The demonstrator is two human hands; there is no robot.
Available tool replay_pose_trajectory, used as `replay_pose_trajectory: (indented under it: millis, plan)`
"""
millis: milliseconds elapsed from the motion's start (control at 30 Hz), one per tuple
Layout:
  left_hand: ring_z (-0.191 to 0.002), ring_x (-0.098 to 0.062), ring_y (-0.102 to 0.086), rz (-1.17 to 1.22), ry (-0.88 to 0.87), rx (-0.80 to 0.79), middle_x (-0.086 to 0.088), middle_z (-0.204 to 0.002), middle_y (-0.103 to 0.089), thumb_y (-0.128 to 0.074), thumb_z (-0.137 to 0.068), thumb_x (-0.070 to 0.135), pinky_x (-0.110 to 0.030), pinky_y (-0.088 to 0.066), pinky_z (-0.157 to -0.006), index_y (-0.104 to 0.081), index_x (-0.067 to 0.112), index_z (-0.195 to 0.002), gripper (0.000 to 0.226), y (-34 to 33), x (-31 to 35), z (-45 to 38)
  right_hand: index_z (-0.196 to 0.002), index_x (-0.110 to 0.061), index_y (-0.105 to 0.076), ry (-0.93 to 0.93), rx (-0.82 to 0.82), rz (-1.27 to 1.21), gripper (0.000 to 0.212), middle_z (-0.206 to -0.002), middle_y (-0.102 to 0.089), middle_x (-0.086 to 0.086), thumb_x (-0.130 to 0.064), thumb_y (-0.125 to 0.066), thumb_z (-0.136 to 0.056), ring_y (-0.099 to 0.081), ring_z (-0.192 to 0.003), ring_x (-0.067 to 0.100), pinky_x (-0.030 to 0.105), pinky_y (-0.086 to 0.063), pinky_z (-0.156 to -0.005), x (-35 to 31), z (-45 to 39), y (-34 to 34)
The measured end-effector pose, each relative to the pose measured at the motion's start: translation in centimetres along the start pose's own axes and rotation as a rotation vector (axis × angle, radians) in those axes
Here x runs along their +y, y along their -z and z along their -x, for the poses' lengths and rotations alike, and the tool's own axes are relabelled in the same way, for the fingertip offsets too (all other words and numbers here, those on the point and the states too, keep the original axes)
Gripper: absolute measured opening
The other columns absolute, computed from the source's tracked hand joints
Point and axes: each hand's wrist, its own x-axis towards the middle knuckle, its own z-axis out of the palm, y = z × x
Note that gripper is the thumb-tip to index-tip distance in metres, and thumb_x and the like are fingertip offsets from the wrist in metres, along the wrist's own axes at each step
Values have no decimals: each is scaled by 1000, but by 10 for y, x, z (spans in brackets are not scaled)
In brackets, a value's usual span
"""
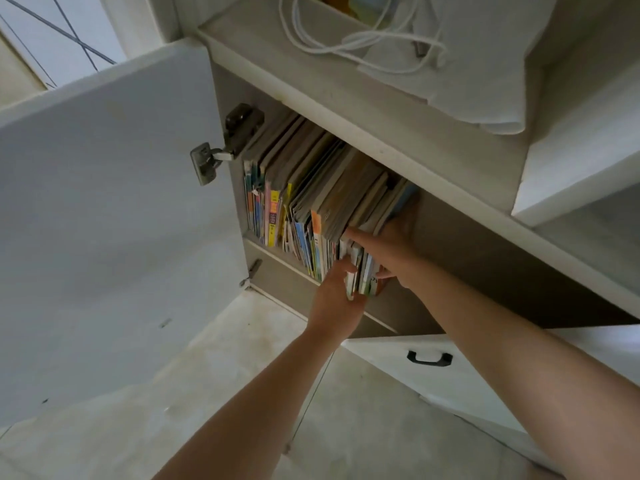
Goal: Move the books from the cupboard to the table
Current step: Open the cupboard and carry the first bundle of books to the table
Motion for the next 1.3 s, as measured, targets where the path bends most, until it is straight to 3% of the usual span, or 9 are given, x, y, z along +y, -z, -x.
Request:
replay_pose_trajectory:
  millis: [167,333,500,600,667,867,1000,1167,1300]
  plan:
    - [-126,-22,-51,74,-1,8,-1,-143,-49,-59,-84,4,-32,-45,-98,-45,17,-124,44,-5,0,6,-150,-19,-16,26,24,-22,91,-144,-44,7,-45,-69,-81,-47,-128,30,50,-44,-103,8,0,0]
    - [-126,-21,-50,108,29,11,0,-141,-50,-58,-81,1,-32,-47,-96,-45,18,-123,47,-5,-3,5,-140,-23,-36,81,35,-2,75,-133,-56,3,-46,-71,-78,-56,-121,24,45,-48,-100,19,2,0]
    - [-125,-19,-50,67,43,-34,-1,-137,-54,-59,-83,4,-29,-45,-95,-45,21,-129,51,-7,-8,8,-144,-22,-31,126,51,29,77,-140,-50,5,-38,-72,-81,-49,-128,25,36,-45,-99,26,2,-4]
    - [-98,-7,-62,50,-1,-137,1,-128,-60,-58,-84,3,-17,-44,-76,-45,23,-123,46,-14,-15,11,-143,-26,-32,96,21,-82,71,-143,-47,4,-25,-70,-84,-45,-131,27,48,-44,-103,31,0,-3]
    - [-72,2,-54,3,-9,-173,-3,-120,-63,-57,-87,3,-11,-41,-65,-45,24,-125,45,-20,-19,12,-144,-30,-30,72,12,-133,72,-143,-46,3,-21,-70,-84,-46,-131,26,51,-43,-104,33,0,1]
    - [-119,-21,-57,-42,-82,113,-4,-132,-59,-57,-86,-1,-28,-48,-99,-48,17,-130,48,-21,-26,-4,-124,-21,-50,76,66,-58,58,-114,-65,5,-20,-74,-71,-63,-104,26,49,-54,-89,35,-11,0]
    - [-123,-20,-57,-81,-188,129,-1,-137,-57,-64,-83,2,-29,-48,-102,-46,20,-137,60,-35,-28,-15,-112,-14,-58,115,113,40,46,-99,-67,2,-18,-74,-69,-64,-94,20,35,-55,-81,33,-16,0]
    - [-118,-13,-57,3,-133,191,2,-133,-59,-74,-81,24,-35,-50,-99,-44,23,-137,64,-65,-25,-33,-114,-20,-51,175,175,52,50,-93,-59,-7,-17,-76,-71,-59,-87,13,18,-47,-64,43,-16,4]
    - [-107,-19,-64,16,-105,324,1,-121,-65,-72,-80,29,-39,-56,-88,-51,22,-124,48,-87,-22,-50,-138,-23,-39,222,216,95,85,-122,-58,-1,-26,-79,-64,-59,-107,18,31,-53,-82,55,-12,9]
